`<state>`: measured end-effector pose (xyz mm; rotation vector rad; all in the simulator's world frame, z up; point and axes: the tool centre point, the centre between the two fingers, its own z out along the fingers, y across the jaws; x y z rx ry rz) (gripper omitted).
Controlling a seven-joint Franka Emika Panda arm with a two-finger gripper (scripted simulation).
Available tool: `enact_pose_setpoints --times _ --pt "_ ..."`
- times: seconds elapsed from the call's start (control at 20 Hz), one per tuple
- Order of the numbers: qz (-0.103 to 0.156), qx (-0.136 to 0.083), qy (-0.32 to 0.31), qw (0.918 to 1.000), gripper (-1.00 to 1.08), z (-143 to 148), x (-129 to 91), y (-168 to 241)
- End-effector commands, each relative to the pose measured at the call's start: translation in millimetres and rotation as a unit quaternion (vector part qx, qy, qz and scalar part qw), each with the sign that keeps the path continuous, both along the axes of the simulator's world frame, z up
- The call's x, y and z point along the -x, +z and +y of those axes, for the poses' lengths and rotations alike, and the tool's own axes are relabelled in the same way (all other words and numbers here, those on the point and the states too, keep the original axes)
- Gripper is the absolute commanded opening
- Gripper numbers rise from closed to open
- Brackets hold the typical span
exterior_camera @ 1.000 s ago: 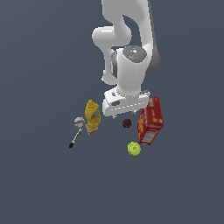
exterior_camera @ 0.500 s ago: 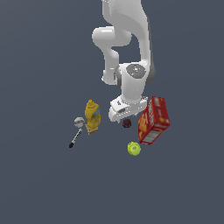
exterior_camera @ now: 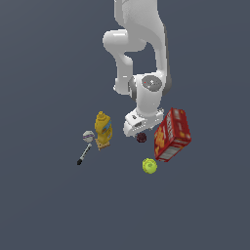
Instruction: Pick up a designated object from a clutter of objects.
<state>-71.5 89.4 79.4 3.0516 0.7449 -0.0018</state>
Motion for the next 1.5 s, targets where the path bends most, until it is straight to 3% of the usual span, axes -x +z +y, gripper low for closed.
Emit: enact_pose_setpoints --times 0.0,0.95,1.0,1.45 --pt "0.0 0.0 0.0 1.0 1.0 0 0 0" --pt "0.0 0.0 0.002 1.0 1.0 0 1 -51" --pt "0.0 0.0 0.002 1.0 -1.0 0 1 -51" --pt "0.0 0.0 0.002 1.0 -1.0 0 1 -51"
